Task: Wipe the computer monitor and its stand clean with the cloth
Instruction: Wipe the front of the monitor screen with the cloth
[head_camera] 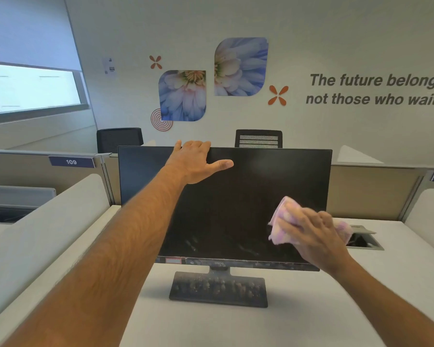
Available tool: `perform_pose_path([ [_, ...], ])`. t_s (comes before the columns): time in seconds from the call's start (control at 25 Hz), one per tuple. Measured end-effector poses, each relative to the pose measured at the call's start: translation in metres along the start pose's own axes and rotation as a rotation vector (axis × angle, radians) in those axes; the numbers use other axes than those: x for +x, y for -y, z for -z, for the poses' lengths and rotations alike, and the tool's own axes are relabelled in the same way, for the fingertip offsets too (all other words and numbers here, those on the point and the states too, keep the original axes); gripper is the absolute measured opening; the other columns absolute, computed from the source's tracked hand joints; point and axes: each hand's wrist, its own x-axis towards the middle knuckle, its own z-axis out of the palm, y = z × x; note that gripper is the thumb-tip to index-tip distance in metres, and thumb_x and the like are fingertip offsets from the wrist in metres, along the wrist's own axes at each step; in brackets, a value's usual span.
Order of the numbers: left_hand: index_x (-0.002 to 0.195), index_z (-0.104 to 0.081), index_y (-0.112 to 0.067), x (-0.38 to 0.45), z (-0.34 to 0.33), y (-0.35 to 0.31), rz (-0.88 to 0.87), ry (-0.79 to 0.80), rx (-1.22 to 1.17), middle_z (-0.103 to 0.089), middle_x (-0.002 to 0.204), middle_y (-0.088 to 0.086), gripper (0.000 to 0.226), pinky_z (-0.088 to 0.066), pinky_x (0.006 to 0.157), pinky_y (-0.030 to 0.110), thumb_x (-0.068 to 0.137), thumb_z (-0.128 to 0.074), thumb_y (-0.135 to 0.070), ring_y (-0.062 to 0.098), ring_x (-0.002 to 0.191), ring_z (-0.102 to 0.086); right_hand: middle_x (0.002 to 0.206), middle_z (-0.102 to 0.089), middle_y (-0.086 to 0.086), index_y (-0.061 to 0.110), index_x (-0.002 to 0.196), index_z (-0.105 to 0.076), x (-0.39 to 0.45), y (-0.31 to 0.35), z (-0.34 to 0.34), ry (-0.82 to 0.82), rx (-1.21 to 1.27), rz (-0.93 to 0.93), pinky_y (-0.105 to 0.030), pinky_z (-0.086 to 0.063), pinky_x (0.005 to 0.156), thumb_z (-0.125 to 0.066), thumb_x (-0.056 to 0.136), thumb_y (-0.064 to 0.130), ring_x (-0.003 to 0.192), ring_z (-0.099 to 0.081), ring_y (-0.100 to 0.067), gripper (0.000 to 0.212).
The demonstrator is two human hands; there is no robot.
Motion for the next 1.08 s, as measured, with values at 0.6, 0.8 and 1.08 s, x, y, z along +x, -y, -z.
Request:
perform_pose_path([
  [0.6, 0.149, -0.036, -0.016, 0.002, -0.001, -0.016, -0.004, -0.008, 0.009, -0.040, 0.154, 0.007, 0.112, -0.012, 0.121, 0.059, 0.071, -0.016, -0.094, 0.030, 0.144, -0.033, 0.140, -0.053, -0.014, 0.024, 0.132, -0.056, -0.035, -0.020, -0.004, 0.201, -0.091, 0.344, -0.055, -0.052, 0.086, -0.095, 0.049, 0.018, 0.113, -0.058, -0.040, 0.092],
  [0.8, 0.149, -0.036, -0.015, 0.003, -0.002, -0.024, -0.008, -0.003, 0.022, -0.041, 0.154, 0.007, 0.112, -0.013, 0.121, 0.059, 0.071, -0.016, -0.093, 0.030, 0.143, -0.034, 0.142, -0.052, -0.019, 0.020, 0.130, -0.063, -0.028, -0.038, 0.007, 0.062, -0.046, -0.041, -0.050, -0.047, 0.084, -0.090, 0.063, 0.016, 0.114, -0.056, -0.041, 0.073],
  [1.08, 0.149, -0.036, -0.016, 0.005, -0.004, -0.027, -0.002, -0.015, 0.030, -0.041, 0.154, 0.007, 0.112, -0.014, 0.120, 0.060, 0.072, -0.016, -0.094, 0.030, 0.143, -0.035, 0.141, -0.054, -0.016, 0.022, 0.131, -0.062, -0.055, -0.044, -0.003, 0.101, -0.098, 0.135, -0.052, -0.049, 0.082, -0.085, 0.061, 0.012, 0.115, -0.054, -0.041, 0.074],
])
